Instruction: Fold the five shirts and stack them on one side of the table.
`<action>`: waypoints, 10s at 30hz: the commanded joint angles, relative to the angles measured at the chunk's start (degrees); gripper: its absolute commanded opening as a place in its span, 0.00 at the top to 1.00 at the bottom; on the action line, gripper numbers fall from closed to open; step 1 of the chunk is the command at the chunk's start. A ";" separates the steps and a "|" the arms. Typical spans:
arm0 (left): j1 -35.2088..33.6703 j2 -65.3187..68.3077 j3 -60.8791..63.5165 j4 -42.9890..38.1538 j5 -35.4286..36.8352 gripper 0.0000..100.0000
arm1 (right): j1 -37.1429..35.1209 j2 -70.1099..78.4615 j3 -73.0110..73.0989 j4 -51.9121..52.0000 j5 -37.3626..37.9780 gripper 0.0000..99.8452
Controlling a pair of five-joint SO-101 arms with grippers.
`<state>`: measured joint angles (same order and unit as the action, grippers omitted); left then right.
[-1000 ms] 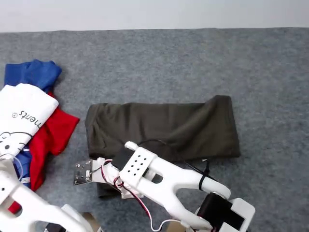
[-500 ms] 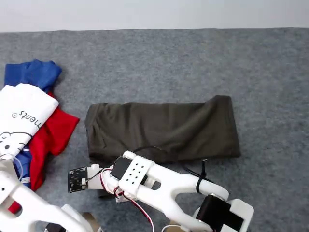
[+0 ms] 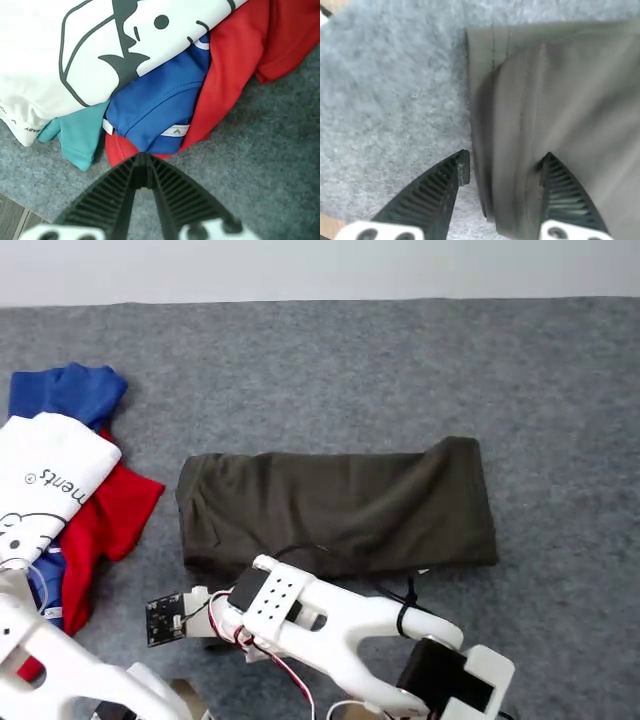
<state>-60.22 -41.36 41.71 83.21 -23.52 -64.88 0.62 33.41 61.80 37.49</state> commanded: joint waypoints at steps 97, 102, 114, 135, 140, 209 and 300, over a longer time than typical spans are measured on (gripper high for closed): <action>0.44 -1.05 3.65 -1.14 0.00 1.00 | 24.66 36.09 -55.82 -5.76 1.05 0.99; 0.35 -1.05 3.91 -1.67 0.00 1.00 | 24.40 37.58 -69.19 5.58 0.88 0.99; 0.44 -1.05 3.82 -2.37 0.00 1.00 | 23.78 41.45 -75.43 9.89 0.97 0.99; 0.44 -1.05 4.00 -2.37 0.00 1.00 | 28.62 51.03 -84.31 -1.45 1.14 0.99; 0.44 -1.05 4.00 -2.37 0.00 1.00 | 28.53 51.65 -87.82 0.48 1.14 0.99; 0.53 -1.05 4.09 -3.16 0.00 1.00 | 30.64 53.85 -88.18 5.85 4.40 0.99; 0.62 -1.14 -11.12 7.91 0.09 1.00 | 31.60 52.79 -129.93 41.19 -9.67 0.99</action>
<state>-60.04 -41.36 37.23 87.69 -23.52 -36.22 59.34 -93.63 100.48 31.60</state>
